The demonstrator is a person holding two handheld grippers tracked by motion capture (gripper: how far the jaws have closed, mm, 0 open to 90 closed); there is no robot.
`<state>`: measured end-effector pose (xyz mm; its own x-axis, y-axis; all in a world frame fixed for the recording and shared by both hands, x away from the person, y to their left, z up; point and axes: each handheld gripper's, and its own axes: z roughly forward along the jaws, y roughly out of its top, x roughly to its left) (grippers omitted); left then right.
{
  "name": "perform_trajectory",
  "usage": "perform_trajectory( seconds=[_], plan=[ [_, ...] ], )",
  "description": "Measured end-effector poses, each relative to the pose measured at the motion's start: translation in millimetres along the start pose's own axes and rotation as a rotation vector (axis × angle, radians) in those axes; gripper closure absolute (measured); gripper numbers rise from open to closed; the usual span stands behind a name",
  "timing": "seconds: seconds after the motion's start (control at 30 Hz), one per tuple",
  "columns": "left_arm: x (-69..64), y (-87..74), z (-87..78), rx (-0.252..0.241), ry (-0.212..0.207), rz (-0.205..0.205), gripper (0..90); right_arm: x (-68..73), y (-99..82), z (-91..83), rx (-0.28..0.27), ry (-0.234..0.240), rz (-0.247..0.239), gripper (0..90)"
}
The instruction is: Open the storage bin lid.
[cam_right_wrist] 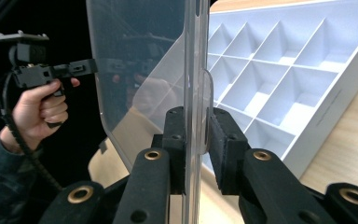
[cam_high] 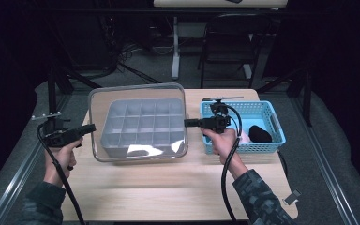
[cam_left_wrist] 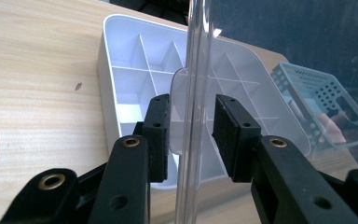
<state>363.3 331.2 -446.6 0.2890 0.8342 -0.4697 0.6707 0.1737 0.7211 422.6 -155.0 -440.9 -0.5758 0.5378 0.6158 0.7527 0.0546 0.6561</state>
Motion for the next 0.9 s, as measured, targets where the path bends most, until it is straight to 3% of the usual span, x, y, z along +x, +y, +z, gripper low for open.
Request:
perform_trajectory(
  seconds=[0.27, 0.53, 0.9],
  plan=[
    [1.7, -9.8, -3.9, 0.01, -0.001, -0.013, 67.1, 3.6, -9.2, 0.5, 0.013, 0.001, -0.004, 77.8],
    [-1.2, -19.0, -12.6, 0.026, 0.009, 0.004, 66.8, 5.7, -19.8, 0.6, 0.042, 0.011, 0.006, 77.8],
    [0.3, -39.9, -25.0, 0.03, 0.016, -0.016, 67.0, 10.7, -37.5, 4.1, 0.046, 0.03, 0.011, 77.9]
  ],
)
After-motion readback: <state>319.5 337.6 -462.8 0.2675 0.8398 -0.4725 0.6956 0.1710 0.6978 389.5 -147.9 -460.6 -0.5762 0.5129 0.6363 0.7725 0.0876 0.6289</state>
